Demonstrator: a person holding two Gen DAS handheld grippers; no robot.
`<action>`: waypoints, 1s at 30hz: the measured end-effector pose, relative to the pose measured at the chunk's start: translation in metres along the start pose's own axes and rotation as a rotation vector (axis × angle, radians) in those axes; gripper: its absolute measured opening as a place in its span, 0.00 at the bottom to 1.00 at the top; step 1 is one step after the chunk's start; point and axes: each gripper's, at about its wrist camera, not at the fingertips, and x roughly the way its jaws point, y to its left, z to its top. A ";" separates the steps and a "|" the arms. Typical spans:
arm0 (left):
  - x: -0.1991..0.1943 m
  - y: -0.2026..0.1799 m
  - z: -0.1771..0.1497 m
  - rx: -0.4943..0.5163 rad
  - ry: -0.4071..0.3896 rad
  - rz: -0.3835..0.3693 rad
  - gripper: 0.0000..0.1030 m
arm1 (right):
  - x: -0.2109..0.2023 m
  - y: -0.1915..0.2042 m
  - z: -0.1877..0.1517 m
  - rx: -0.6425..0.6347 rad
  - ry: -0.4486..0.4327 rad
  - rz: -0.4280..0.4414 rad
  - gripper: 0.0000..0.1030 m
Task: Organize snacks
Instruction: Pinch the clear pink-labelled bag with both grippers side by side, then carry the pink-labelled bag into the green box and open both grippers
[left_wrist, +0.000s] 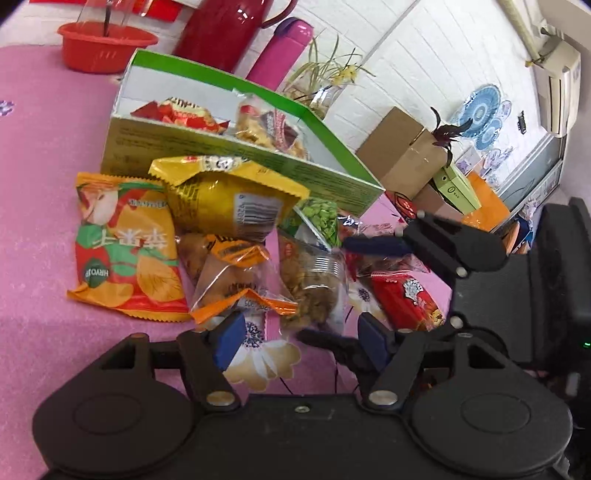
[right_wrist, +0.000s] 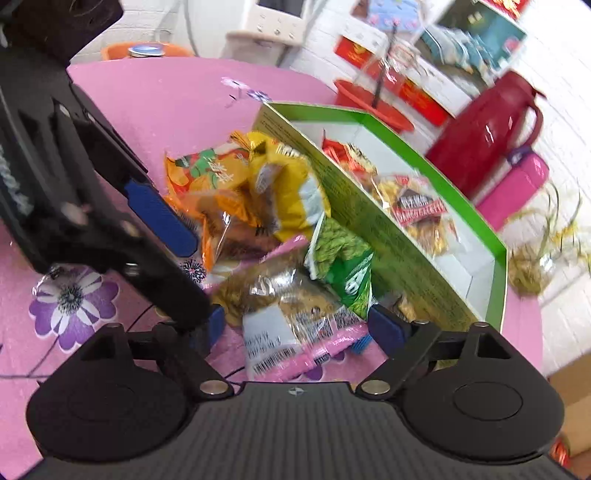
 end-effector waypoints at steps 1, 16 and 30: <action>0.000 0.001 -0.001 0.006 -0.004 -0.002 0.40 | -0.002 0.001 -0.001 0.033 0.008 0.036 1.00; -0.008 0.000 -0.010 0.035 0.028 -0.009 0.10 | -0.016 0.011 -0.017 0.282 0.012 0.142 1.00; -0.036 -0.040 0.005 0.109 -0.091 -0.057 0.00 | -0.067 0.014 -0.017 0.284 -0.188 0.042 0.68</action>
